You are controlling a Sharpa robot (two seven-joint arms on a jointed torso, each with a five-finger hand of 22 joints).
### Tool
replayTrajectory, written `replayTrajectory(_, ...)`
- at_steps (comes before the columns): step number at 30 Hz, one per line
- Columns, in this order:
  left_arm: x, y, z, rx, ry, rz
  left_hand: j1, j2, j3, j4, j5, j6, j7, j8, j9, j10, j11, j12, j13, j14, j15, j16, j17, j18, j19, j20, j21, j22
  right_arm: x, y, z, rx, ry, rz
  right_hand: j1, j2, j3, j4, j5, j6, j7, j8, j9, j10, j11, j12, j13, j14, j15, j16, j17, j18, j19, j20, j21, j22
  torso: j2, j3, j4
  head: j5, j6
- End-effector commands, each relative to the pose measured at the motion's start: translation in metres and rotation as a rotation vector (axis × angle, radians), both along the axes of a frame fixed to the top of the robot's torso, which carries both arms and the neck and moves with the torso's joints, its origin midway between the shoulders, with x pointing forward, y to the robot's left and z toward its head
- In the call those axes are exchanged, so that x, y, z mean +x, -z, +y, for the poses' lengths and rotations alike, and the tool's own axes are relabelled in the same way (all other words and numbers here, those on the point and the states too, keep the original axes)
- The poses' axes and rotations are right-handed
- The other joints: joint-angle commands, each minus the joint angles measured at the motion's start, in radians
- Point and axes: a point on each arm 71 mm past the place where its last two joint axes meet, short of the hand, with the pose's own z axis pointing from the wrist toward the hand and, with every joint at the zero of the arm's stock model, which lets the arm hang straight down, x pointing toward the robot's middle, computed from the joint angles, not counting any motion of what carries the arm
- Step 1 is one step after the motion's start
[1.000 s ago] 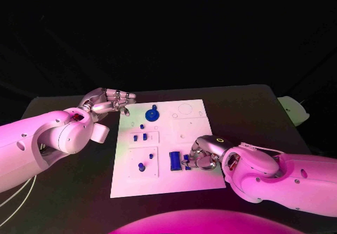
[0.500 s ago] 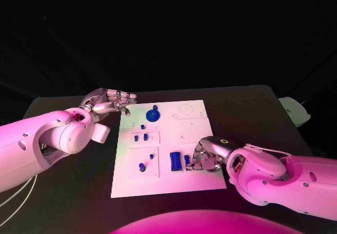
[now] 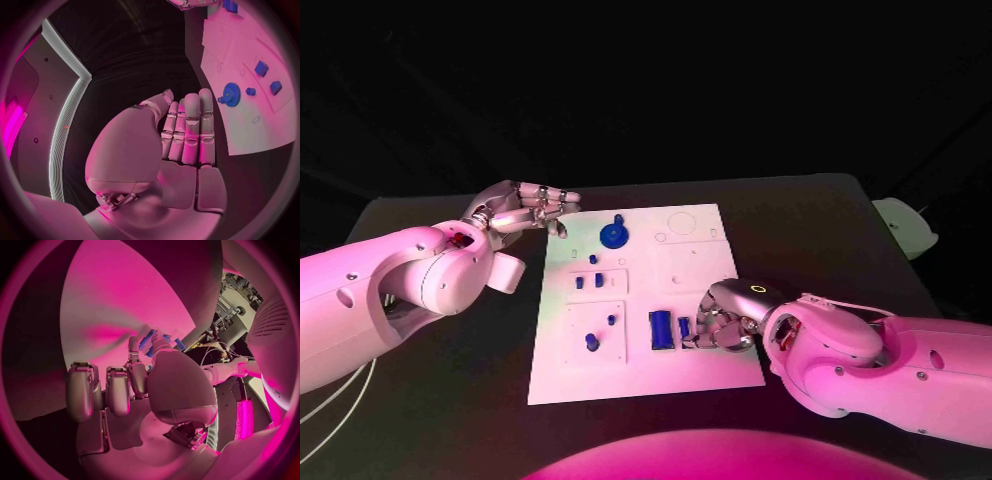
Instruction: Assemble the parts on the task board
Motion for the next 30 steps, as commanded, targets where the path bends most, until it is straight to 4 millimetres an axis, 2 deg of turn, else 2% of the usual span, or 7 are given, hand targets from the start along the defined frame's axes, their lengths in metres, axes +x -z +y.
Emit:
replayTrajectory(1,-0.001,-0.001,-0.002,-0.007,0.020,-0.003,-0.001,0.009,0.001,0.005,0.000,-0.007,0.000,0.005,0.001,-0.007,0.000,0.004,0.001,-0.009,0.000,0.003,-0.001,0.013,-0.003,0.003,-0.003,-0.001,0.002,0.002,0.003,-0.009,-0.016,-0.002,0.012,0.002,-0.006,0.003,-0.006,-0.001,-0.001,0.007,0.002,0.004,0.002,0.001,0.063,0.080,-0.001,0.001,0.139,-0.004,0.039,-0.001,0.002,0.219,0.001,0.0002,0.0004,0.000,-0.002)
replayTrajectory(6,-0.001,-0.001,-0.003,-0.007,0.023,-0.003,-0.001,0.009,0.001,0.005,0.000,-0.007,0.000,0.005,0.001,-0.007,0.000,0.004,0.001,-0.009,0.000,0.003,-0.001,0.013,-0.003,0.003,-0.003,-0.001,0.004,0.004,0.005,-0.002,-0.013,0.001,0.012,0.004,-0.007,0.004,-0.008,-0.001,-0.001,0.008,0.002,0.004,0.001,0.002,0.064,0.080,-0.001,0.000,0.139,-0.004,0.039,-0.001,0.001,0.219,-0.001,0.0005,0.0027,0.003,0.000)
replayTrajectory(14,0.000,0.000,-0.001,-0.005,0.017,-0.003,-0.001,0.009,0.001,0.005,0.000,-0.007,0.000,0.005,0.001,-0.007,0.000,0.004,0.001,-0.009,0.000,0.003,-0.001,0.013,-0.003,0.003,-0.003,-0.001,0.001,-0.001,0.006,0.034,-0.011,-0.011,0.011,0.004,-0.012,0.008,-0.011,-0.001,-0.001,0.008,0.003,0.005,0.002,0.004,0.065,0.080,-0.001,-0.001,0.137,-0.003,0.038,-0.001,-0.001,0.218,-0.002,-0.0002,0.0004,0.006,0.007)
replayTrajectory(19,0.001,0.000,0.000,-0.006,0.012,-0.005,-0.001,0.010,0.000,0.006,0.000,-0.007,0.000,0.006,0.001,-0.008,0.000,0.006,0.001,-0.010,0.001,0.004,-0.002,0.013,-0.003,0.003,-0.004,-0.001,0.001,-0.011,0.004,0.079,-0.005,-0.046,0.007,0.001,-0.021,0.013,-0.012,-0.002,0.000,0.009,0.004,0.004,0.002,0.002,0.064,0.079,-0.001,-0.002,0.134,-0.003,0.037,-0.001,-0.003,0.218,-0.005,-0.0025,0.0000,0.003,0.014)
replayTrajectory(24,0.002,0.002,0.000,-0.022,0.003,0.002,-0.001,0.009,0.000,0.007,0.000,-0.009,0.000,0.009,0.001,-0.014,0.001,0.009,0.002,-0.018,0.002,0.000,-0.004,0.013,-0.008,0.004,-0.008,-0.003,0.015,-0.031,-0.005,0.236,-0.011,-0.153,0.032,0.007,-0.033,0.012,0.008,-0.032,0.010,-0.005,-0.001,-0.023,0.010,-0.061,0.024,0.064,0.005,-0.040,0.071,0.012,0.006,0.002,-0.083,0.196,-0.013,-0.0069,0.0005,0.004,0.027)
replayTrajectory(27,0.003,0.004,0.001,-0.048,-0.008,0.020,0.003,0.010,-0.001,0.009,0.000,-0.014,0.001,0.016,0.001,-0.024,0.003,0.021,0.003,-0.049,0.004,-0.033,-0.022,0.012,-0.029,0.007,-0.032,-0.015,0.032,-0.039,-0.014,0.354,-0.020,-0.190,0.071,0.024,-0.033,0.007,0.022,-0.066,0.024,-0.025,-0.009,-0.061,0.022,-0.142,-0.028,0.036,0.014,-0.108,-0.031,0.036,-0.045,0.009,-0.212,0.160,-0.020,-0.0105,0.0011,0.002,0.040)
replayTrajectory(30,0.005,0.008,0.002,-0.084,-0.028,0.048,0.003,0.011,-0.003,0.012,-0.001,-0.018,0.003,0.023,0.001,-0.031,0.005,0.031,0.002,-0.067,0.007,-0.063,-0.039,0.012,-0.043,0.011,-0.054,-0.027,0.051,-0.041,-0.024,0.452,-0.021,-0.205,0.118,0.037,-0.025,-0.010,0.024,-0.083,0.032,-0.036,-0.013,-0.086,0.029,-0.190,-0.061,0.023,0.019,-0.150,-0.086,0.050,-0.076,0.015,-0.294,0.136,-0.029,-0.0174,-0.0007,0.002,0.052)
